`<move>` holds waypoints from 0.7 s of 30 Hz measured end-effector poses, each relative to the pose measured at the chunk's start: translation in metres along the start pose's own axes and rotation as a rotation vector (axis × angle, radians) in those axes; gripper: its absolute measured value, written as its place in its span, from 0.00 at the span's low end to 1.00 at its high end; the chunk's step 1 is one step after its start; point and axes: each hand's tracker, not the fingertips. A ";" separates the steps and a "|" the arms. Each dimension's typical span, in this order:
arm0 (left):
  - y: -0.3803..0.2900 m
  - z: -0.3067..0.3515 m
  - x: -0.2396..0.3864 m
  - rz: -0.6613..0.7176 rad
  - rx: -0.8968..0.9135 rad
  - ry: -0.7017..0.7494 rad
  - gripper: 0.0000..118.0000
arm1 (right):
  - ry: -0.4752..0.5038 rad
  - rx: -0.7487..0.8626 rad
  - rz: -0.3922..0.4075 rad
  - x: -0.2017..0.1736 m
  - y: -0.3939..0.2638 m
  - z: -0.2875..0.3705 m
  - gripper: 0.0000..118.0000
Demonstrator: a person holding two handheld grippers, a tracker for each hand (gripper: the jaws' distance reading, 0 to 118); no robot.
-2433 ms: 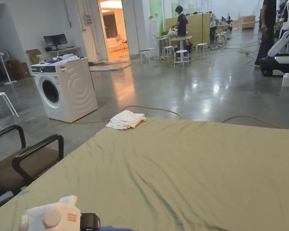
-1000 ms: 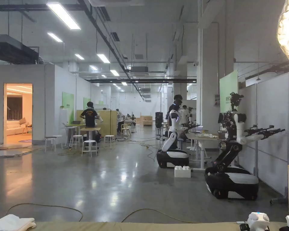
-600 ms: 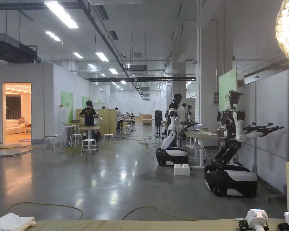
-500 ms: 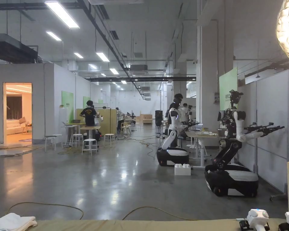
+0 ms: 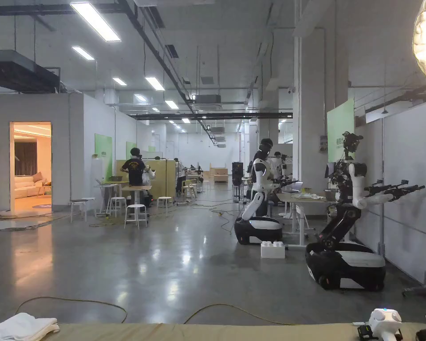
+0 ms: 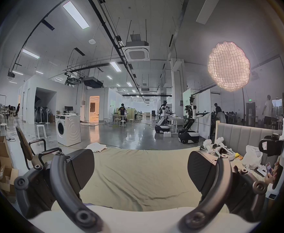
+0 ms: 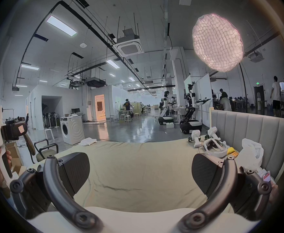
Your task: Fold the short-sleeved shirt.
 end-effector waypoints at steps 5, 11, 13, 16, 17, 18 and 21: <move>-0.001 0.001 -0.001 0.002 -0.012 -0.003 0.97 | 0.013 -0.020 -0.035 -0.002 0.002 -0.003 1.00; 0.004 0.002 0.002 -0.007 -0.014 -0.008 0.97 | 0.043 -0.060 -0.097 0.000 0.009 -0.009 1.00; 0.005 0.002 0.002 0.000 -0.016 -0.015 0.97 | 0.038 -0.096 -0.185 0.001 0.013 -0.013 1.00; 0.006 0.001 0.002 0.014 -0.020 -0.015 0.97 | -0.044 -0.183 -0.246 -0.006 0.021 -0.022 1.00; 0.006 0.001 0.002 0.019 -0.021 -0.020 0.97 | -0.041 -0.182 -0.232 -0.008 0.022 -0.022 1.00; 0.006 0.001 0.002 0.022 -0.021 -0.023 0.97 | -0.035 -0.179 -0.225 -0.009 0.022 -0.022 1.00; 0.008 0.000 0.003 0.041 -0.018 -0.028 0.97 | -0.009 -0.178 -0.225 -0.017 0.026 -0.021 1.00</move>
